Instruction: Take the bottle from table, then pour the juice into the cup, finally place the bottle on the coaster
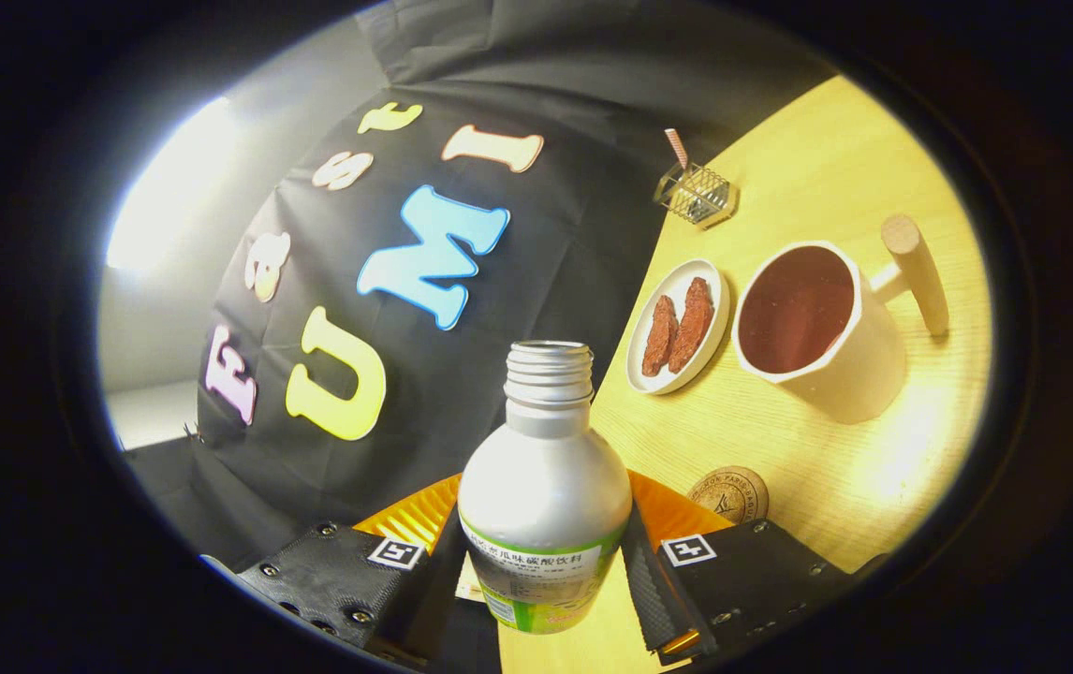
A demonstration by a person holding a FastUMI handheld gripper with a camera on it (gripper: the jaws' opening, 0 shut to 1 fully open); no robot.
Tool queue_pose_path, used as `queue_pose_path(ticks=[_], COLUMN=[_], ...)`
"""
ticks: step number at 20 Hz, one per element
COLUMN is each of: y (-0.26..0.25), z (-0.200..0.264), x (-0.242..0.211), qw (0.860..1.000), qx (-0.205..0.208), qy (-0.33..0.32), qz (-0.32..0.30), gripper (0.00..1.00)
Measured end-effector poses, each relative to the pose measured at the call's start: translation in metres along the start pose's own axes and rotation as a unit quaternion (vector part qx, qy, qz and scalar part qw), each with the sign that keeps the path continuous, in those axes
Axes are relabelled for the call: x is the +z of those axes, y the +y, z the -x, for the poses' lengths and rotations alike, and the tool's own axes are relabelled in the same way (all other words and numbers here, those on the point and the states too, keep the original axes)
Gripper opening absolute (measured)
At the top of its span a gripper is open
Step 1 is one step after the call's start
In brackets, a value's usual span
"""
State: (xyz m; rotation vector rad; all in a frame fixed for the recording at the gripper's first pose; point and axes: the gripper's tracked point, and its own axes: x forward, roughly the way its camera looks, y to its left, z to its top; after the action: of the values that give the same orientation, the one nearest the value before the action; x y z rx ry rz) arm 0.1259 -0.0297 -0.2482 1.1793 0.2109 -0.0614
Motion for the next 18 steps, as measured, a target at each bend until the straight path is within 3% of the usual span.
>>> queue_pose_path(ticks=[18], y=[-0.032], z=[-0.008], x=[0.012], qw=[0.985], qx=[0.007], qy=[-0.01], qz=[-0.17], gripper=[0.77])
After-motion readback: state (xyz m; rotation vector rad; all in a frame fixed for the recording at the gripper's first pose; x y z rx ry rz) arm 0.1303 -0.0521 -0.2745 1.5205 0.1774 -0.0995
